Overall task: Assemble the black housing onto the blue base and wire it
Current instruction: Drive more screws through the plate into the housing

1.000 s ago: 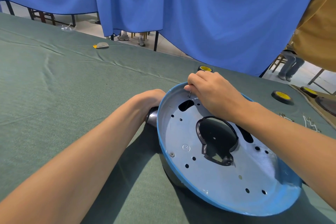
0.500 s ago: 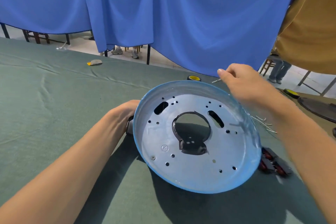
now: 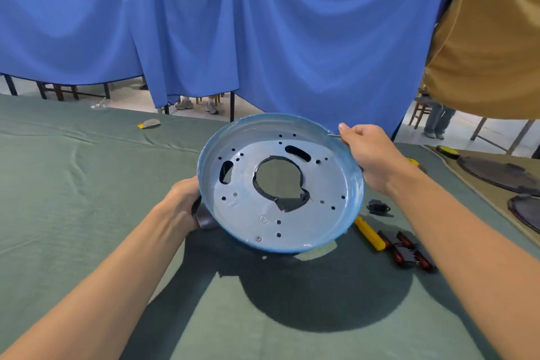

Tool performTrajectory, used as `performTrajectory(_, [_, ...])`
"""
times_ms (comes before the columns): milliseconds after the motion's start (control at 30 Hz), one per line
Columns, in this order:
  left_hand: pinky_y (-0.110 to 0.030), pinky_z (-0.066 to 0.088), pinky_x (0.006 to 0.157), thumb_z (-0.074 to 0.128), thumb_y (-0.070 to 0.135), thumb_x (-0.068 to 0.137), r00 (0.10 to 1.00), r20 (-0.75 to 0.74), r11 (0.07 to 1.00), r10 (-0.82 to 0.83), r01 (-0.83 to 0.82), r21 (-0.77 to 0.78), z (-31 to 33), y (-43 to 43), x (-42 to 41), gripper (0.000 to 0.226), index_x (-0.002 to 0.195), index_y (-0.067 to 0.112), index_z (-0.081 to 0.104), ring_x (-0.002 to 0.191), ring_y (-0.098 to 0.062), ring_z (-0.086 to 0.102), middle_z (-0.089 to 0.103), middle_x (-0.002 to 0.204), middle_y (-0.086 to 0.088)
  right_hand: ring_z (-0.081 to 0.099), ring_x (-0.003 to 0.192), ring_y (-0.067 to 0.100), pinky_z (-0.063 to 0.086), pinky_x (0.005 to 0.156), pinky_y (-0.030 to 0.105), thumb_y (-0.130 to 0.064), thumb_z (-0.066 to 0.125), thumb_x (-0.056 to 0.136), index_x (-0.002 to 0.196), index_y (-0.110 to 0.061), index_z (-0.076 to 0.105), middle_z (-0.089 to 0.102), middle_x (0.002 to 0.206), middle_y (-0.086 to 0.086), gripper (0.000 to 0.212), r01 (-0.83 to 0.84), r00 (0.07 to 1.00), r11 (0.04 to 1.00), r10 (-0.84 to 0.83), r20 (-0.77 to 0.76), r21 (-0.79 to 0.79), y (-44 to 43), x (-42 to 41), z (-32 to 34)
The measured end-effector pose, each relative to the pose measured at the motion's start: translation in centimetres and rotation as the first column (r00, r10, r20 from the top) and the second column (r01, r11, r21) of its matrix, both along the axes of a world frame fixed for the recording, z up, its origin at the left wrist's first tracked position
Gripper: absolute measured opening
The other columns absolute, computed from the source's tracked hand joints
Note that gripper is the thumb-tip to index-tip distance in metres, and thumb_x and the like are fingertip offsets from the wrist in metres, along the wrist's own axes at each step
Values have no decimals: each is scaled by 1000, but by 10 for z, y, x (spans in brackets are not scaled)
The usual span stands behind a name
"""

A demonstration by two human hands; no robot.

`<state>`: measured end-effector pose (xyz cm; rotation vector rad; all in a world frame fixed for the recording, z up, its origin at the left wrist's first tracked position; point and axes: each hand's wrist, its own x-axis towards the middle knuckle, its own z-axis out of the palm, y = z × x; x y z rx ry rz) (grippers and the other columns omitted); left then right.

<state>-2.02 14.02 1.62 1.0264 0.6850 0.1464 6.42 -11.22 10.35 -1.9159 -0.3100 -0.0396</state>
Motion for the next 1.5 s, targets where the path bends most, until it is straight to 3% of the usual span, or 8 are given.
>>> performTrajectory(267, [-54,60,70,85,22,76,928,-16,927,373,-373,-31,5,-19,3,31,76,1,64,73,-32,70,72,85,-14,34,66,22,32,65,40,-35,42,103,67,-16,32,34,68,7,42,116,991,993,-113,-72,37,11,13,-48])
performTrajectory(433, [-28,45,47,69,36,90,824,-38,825,565,-565,16,-3,-47,15,38,77,1,58,54,-18,57,59,65,-3,31,67,22,27,62,32,-38,41,101,65,-16,35,38,72,4,42,322,944,943,-313,-102,88,16,-10,-70])
performTrajectory(667, [-30,57,56,55,33,100,894,-24,893,448,-448,-28,-13,-69,5,33,108,2,60,61,-19,66,69,94,-11,39,64,14,34,56,28,-37,37,103,92,-4,52,42,126,12,38,419,904,892,-391,-174,171,41,-20,-64])
performTrajectory(800, [-26,56,46,59,26,98,952,73,945,298,-284,-161,-11,-72,-15,25,94,2,60,45,-13,66,69,59,-7,41,71,14,36,73,32,-34,36,102,104,3,57,42,124,11,42,447,890,885,-425,-167,131,36,-1,-59])
performTrajectory(1033, [-38,58,73,53,56,94,974,216,913,-70,150,-380,-11,-76,-30,66,114,-7,59,88,-31,74,73,101,-23,46,85,22,37,74,40,-34,33,104,75,-10,45,50,81,4,39,454,864,881,-401,304,-130,17,13,-43])
performTrajectory(1167, [-38,62,69,53,65,88,950,271,875,-155,259,-408,-12,-82,-29,81,115,-12,56,91,-35,73,71,105,-28,52,68,22,37,59,35,-41,33,102,81,-15,43,63,76,0,35,122,795,960,57,604,-252,29,-31,-33])
performTrajectory(1333, [-39,62,71,64,49,86,952,305,904,-41,164,-394,-20,-99,-25,65,104,-14,59,85,-34,74,72,93,-28,43,42,29,22,41,22,-37,31,99,81,-15,45,42,54,-7,32,286,433,813,362,826,-507,53,-61,-34])
performTrajectory(1500, [-40,55,89,72,23,79,918,394,918,38,125,-378,-24,-105,-24,41,103,-10,63,94,-30,73,73,99,-24,33,37,23,19,39,23,-34,37,102,82,-10,49,37,49,-7,33,219,469,855,330,819,-470,54,-43,-43])
